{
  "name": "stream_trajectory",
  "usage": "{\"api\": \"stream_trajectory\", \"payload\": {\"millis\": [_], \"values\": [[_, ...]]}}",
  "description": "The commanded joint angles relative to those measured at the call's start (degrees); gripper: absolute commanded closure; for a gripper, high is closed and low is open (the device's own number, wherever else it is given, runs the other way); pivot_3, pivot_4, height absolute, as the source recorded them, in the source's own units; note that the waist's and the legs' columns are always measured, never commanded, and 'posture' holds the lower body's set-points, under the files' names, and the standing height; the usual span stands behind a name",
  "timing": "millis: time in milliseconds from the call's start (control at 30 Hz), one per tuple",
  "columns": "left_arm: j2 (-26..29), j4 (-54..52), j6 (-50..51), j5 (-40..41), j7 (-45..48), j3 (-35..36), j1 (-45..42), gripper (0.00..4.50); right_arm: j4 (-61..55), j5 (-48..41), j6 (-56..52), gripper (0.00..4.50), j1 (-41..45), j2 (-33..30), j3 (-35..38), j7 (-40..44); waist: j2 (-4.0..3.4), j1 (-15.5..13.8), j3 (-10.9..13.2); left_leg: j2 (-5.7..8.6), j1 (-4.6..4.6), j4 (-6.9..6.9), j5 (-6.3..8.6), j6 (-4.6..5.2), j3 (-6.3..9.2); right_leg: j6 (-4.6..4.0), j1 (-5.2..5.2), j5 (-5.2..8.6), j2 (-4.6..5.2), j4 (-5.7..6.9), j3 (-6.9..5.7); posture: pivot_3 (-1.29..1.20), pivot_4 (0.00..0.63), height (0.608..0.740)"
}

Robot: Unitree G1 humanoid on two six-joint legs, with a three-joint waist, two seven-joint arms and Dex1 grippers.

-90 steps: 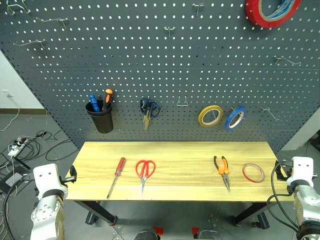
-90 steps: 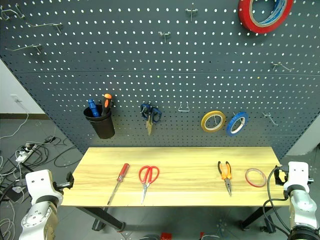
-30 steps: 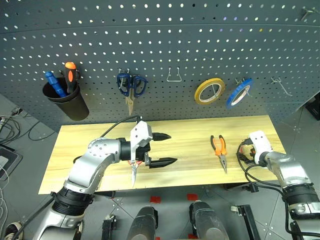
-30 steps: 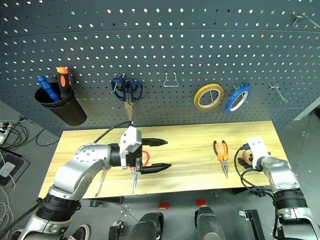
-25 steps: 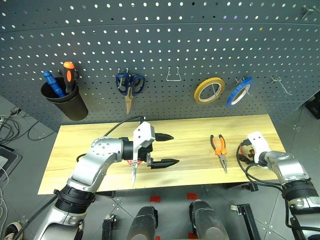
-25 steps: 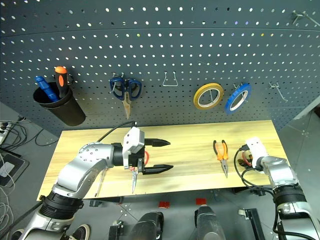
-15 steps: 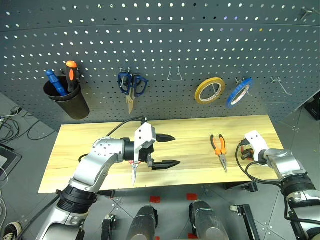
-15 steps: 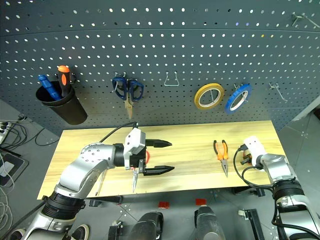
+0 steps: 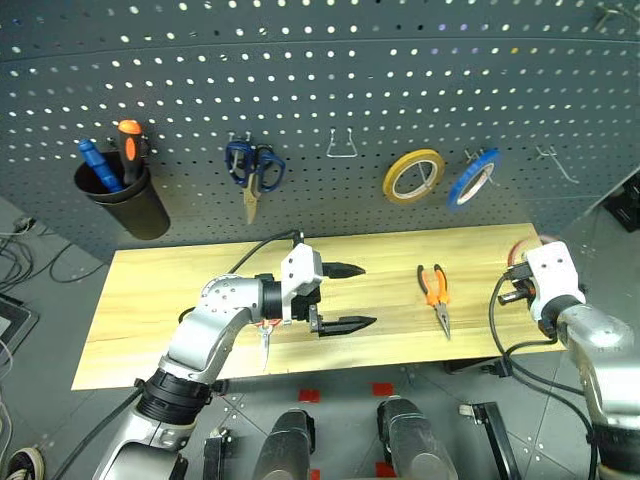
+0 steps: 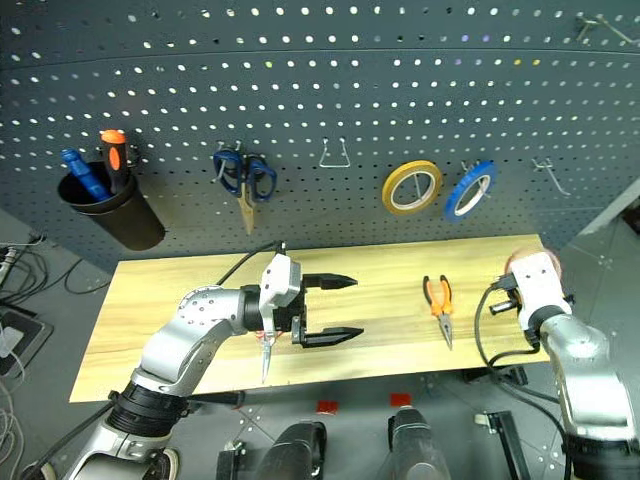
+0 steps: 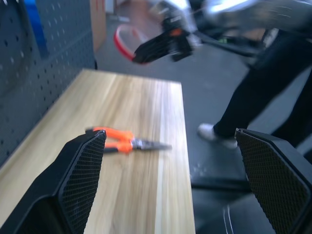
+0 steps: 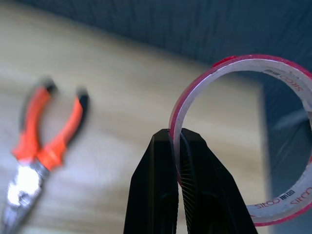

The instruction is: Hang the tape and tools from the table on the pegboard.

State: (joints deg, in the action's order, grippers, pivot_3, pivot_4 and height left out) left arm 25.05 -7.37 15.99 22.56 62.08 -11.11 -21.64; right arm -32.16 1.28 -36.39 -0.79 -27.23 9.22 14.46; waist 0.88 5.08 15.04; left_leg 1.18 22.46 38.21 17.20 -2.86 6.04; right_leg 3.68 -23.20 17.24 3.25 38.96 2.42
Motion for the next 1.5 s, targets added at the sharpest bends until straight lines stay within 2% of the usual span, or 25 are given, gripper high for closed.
{"api": "stream_trajectory", "payload": {"millis": [33, 167, 333, 533, 633, 767, 933, 1100, 1167, 1267, 1400, 1500], "values": [[-1.7, -0.2, -1.2, 0.9, -1.1, 0.9, -1.4, 0.0, -8.6, 4.7, 5.2, 4.47, 0.9, 2.7, -3.4, -5.2, 0.0, 0.5, 0.0, 0.03, -0.04, 0.01, -0.02, 0.03, -0.02, -0.02, -0.01, -0.02, 0.0, 0.05, 0.05, -0.18, 0.267, 0.74], [-3.8, 0.8, -2.7, -0.8, -2.5, 0.1, -3.4, 0.0, -2.1, 4.7, 8.5, 4.47, 9.4, 4.2, -0.1, -8.0, 0.01, 1.0, 0.0, 0.11, -0.03, 0.16, -0.1, 0.09, -0.06, 0.02, 0.03, -0.17, 0.02, 0.02, 0.12, -0.18, 0.265, 0.74], [-6.0, 1.4, -3.2, -2.2, -3.6, -1.4, -4.5, 0.0, 15.0, 1.1, 12.3, 4.47, 21.1, 3.0, 5.8, -8.0, 0.01, 1.1, 0.0, 0.1, 0.14, 0.39, -0.12, 0.06, 0.0, 0.01, 0.03, -0.18, 0.01, -0.01, 0.03, -0.17, 0.259, 0.74], [-7.8, 1.7, -4.0, -3.0, -5.1, -1.6, -5.1, 0.0, 36.5, -3.7, 18.7, 4.47, 32.1, 2.0, 9.0, -6.0, 0.0, 1.5, 0.0, 0.1, 0.19, 0.47, -0.07, 0.15, -0.15, 0.01, -0.03, -0.18, 0.0, 0.04, 0.09, -0.16, 0.256, 0.74], [-7.8, 1.8, -4.3, -3.3, -5.6, -1.7, -5.0, 0.0, 42.4, -7.5, 19.5, 4.47, 34.8, 2.2, 9.8, -2.7, 0.0, 1.7, 0.0, 0.09, 0.2, 0.5, -0.07, 0.15, -0.32, 0.01, -0.02, -0.18, 0.0, 0.05, 0.09, -0.16, 0.256, 0.74], [-6.3, 1.7, -4.3, -3.8, -5.8, -1.2, -3.7, 0.0, 40.2, -9.8, 19.3, 3.28, 31.8, 3.4, 10.1, -2.3, 0.0, 1.6, 0.0, 0.04, 0.26, 0.51, -0.08, 0.12, -0.34, 0.01, -0.04, -0.18, 0.01, 0.02, 0.07, -0.14, 0.255, 0.74], [-1.7, 5.1, -7.0, -6.6, -3.8, -1.3, -2.7, 0.0, 28.2, -8.7, 13.0, 1.58, 21.1, 5.2, 6.9, -4.0, -0.01, 1.3, 0.0, 0.04, 0.26, 0.55, -0.08, 0.13, -0.17, 0.01, -0.04, -0.18, 0.02, 0.06, 0.08, -0.14, 0.257, 0.74], [6.8, 12.8, -8.0, -10.8, 0.1, -1.4, -2.6, 0.0, 9.4, -8.4, -6.6, 0.04, 8.4, 10.4, -0.4, -8.6, -0.1, 1.6, 0.0, 0.02, 0.25, 0.51, -0.03, 0.21, -0.03, 0.01, -0.09, -0.18, -0.01, 0.1, 0.08, -0.14, 0.265, 0.74], [8.8, 14.5, -7.6, -10.8, 1.7, -1.3, -2.6, 0.0, 5.2, -7.2, -13.0, 0.04, 6.6, 12.3, -4.1, -10.7, -0.15, 1.6, 0.1, 0.04, 0.25, 0.51, -0.02, 0.23, -0.03, 0.01, -0.13, -0.18, -0.02, 0.12, 0.11, -0.14, 0.268, 0.74], [11.5, 14.9, -7.0, -9.7, 5.4, -1.0, -2.1, 0.0, 3.1, -3.2, -25.5, 0.04, 8.4, 14.6, -12.0, -15.1, -0.16, 1.5, 0.1, 0.09, 0.26, 0.53, -0.02, 0.23, 0.0, 0.01, -0.14, -0.18, 0.02, 0.1, 0.11, -0.14, 0.268, 0.74], [13.1, 14.1, -6.6, -8.4, 8.0, -0.2, -1.6, 0.0, 7.6, -2.7, -25.5, 0.04, 11.7, 17.3, -15.2, -15.6, -0.17, 1.4, 0.1, 0.09, 0.27, 0.52, -0.02, 0.23, 0.05, 0.01, -0.15, -0.18, 0.02, 0.07, 0.06, -0.13, 0.262, 0.74], [13.9, 13.9, -6.2, -8.3, 8.6, 0.3, -1.3, 0.0, 14.6, -2.5, -24.0, 0.04, 15.1, 18.9, -14.8, -15.7, -0.16, 1.3, 0.1, 0.1, 0.3, 0.53, -0.02, 0.23, 0.08, 0.01, -0.15, -0.18, 0.03, 0.05, 0.02, -0.13, 0.262, 0.74]]}}
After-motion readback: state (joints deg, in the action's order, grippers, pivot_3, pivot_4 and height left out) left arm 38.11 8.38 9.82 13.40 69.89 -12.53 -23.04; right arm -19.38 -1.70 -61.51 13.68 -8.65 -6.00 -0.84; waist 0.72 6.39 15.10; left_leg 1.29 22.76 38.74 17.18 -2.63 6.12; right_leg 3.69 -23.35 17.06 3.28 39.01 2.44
